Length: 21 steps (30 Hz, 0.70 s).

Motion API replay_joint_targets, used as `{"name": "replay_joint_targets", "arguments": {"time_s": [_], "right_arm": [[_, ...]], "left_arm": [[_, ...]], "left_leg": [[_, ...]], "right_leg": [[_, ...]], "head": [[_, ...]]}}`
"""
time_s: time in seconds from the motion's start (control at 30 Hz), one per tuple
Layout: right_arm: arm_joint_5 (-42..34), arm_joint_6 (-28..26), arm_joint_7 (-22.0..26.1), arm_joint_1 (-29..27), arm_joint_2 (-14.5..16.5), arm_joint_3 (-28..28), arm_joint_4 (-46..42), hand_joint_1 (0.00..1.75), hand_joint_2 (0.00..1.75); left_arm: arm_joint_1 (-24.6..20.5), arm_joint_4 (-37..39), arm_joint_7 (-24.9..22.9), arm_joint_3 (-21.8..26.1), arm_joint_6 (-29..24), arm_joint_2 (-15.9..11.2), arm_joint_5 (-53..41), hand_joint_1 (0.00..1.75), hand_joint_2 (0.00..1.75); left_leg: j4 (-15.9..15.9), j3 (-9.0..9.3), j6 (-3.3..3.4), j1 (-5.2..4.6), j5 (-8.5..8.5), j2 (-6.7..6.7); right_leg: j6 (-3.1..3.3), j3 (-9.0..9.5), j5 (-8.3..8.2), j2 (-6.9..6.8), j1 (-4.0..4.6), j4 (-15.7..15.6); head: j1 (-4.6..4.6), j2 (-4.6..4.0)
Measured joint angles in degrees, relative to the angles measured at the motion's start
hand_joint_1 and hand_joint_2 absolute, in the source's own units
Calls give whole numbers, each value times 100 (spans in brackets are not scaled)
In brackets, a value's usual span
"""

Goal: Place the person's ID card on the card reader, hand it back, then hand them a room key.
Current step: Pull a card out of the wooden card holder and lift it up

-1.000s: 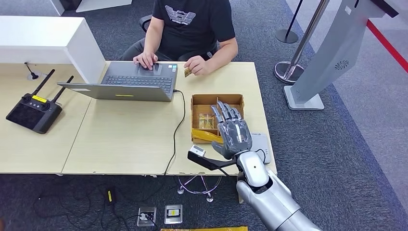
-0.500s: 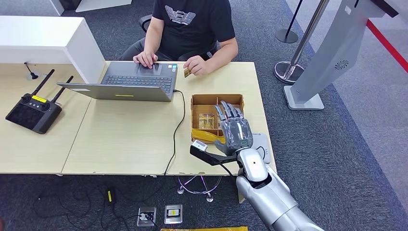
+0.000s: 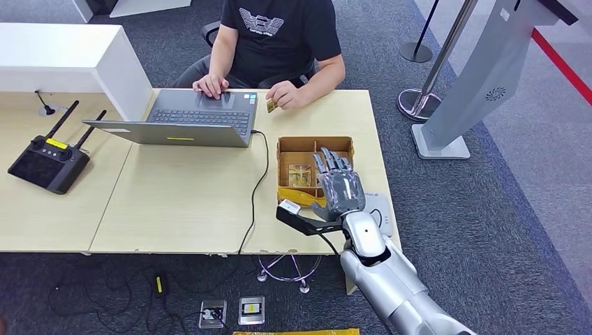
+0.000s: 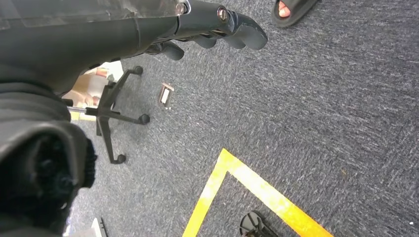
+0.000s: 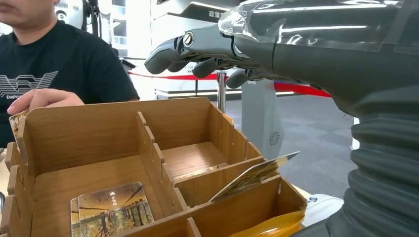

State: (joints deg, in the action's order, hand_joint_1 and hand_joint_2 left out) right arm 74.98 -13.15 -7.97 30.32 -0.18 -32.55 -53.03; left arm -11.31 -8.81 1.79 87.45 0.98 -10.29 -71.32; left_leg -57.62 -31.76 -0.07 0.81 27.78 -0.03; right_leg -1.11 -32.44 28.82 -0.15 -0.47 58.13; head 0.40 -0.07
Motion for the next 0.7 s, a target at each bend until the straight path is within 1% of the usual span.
{"name": "replay_joint_targets", "arguments": {"time_s": [0.37,0.7], "right_arm": [[-226,-280,119,221,39,0,589,0,175],[-496,-395,140,397,18,1,1029,0,175]], "left_arm": [[2,0,0,0,-11,0,3,0,0],[4,0,0,2,-31,0,4,0,0]], "left_leg": [[0,0,0,0,0,0],[0,0,0,0,0,0]], "right_leg": [[0,0,0,-1,0,0],[0,0,0,0,0,0]], "head": [[1,0],[1,0]]}}
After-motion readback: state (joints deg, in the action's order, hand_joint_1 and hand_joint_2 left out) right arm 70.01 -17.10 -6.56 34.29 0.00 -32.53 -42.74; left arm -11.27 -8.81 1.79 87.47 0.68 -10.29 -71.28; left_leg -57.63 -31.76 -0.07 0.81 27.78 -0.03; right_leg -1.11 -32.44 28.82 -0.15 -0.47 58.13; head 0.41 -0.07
